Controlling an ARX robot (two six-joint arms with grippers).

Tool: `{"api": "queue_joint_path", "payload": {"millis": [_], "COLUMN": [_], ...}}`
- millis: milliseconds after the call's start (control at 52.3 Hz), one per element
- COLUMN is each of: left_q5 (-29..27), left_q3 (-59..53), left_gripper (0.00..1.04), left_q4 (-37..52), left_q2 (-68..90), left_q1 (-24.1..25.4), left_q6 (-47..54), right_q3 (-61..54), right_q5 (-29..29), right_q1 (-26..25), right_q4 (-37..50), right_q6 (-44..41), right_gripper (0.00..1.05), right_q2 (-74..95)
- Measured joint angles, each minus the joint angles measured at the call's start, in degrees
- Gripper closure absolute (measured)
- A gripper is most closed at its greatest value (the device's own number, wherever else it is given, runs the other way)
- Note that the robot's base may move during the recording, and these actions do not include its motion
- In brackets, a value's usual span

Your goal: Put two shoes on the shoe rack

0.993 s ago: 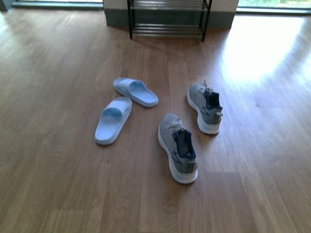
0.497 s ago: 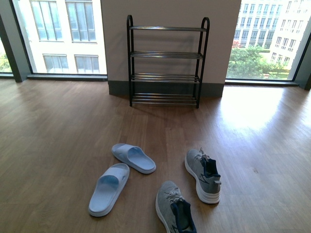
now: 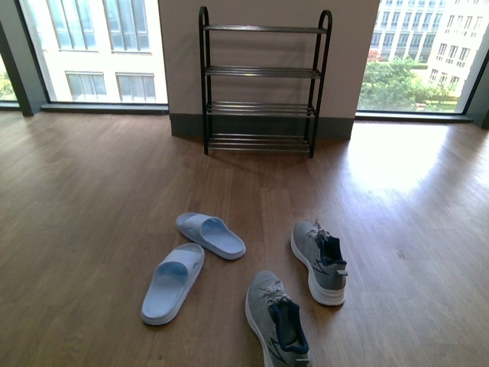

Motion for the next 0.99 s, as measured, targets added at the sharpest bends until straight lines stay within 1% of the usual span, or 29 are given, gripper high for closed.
{"api": "queue_joint_path", "payload": {"millis": [993], "left_q5": [0.0], "left_q3": [0.0], "left_gripper": [0.09], "left_q4": [0.02], "left_q2": [0.0], "left_q1": [0.0], "left_q6": [0.0], "right_q3": [0.0], "right_q5": [0.0], "right_q1": [0.0], "right_q4": [0.0], "right_q6": [0.0], "right_gripper": [0.09], "right_q2": [0.0]}}
